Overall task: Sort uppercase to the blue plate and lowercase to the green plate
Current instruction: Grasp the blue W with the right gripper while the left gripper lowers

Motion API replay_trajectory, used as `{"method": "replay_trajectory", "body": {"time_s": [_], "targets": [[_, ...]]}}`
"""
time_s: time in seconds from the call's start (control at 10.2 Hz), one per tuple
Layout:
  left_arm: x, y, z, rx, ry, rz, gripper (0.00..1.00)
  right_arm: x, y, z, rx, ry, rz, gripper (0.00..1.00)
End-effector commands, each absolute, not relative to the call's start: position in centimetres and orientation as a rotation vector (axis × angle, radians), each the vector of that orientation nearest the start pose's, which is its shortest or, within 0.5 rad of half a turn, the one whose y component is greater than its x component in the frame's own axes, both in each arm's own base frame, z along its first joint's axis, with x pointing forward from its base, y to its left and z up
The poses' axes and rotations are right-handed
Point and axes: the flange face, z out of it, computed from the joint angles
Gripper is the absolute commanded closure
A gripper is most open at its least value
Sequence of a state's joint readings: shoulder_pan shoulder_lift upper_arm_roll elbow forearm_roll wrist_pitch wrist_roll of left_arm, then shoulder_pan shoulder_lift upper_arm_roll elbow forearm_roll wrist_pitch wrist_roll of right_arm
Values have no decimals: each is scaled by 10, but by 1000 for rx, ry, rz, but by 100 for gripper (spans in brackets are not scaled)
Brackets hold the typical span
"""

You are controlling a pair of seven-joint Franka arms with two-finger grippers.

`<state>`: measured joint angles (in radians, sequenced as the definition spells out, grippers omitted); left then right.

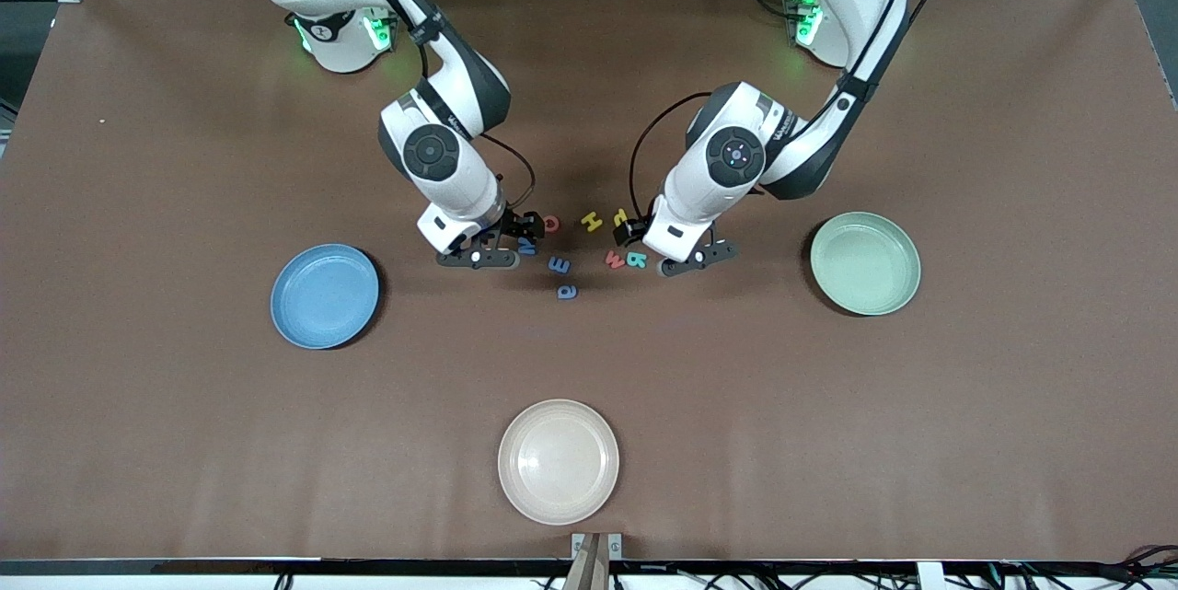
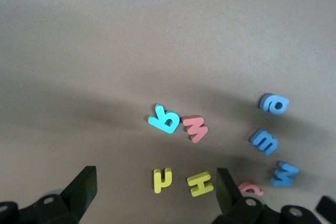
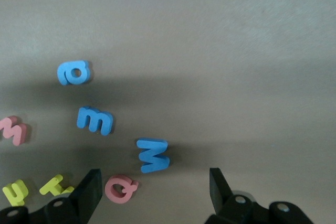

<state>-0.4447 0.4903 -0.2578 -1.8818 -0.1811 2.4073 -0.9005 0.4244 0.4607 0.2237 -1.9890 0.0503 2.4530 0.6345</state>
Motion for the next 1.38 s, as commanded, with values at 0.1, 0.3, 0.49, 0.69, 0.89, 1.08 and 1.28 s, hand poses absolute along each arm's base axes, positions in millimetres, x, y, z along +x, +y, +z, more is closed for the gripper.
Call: {"method": "replay_trajectory", "body": {"time_s": [0.1,0.3,0.49,0.69,0.89,1.08,1.28], "targets": [[485,-431,242,-3273,-743,259,0,483,379,219,-3026,79,94,14],[484,-432,237,-3268,-751,262,0,477,385,203,-3049,59,76,19],[484,-432,236,-3265,-754,264,0,476,385,187,-3058,64,67,22],[484,-432,236,-3265,-756,264,0,476,384,184,-3055,70,70,24],[485,-432,237,-3267,-754,262,0,475,385,172,-3046,96,60,27],[485,-433,236,-3268,-752,263,0,474,386,170,-3053,71,53,34],[483,-441,233,-3259,-778,273,0,472,386,166,-3076,16,42,52]]}}
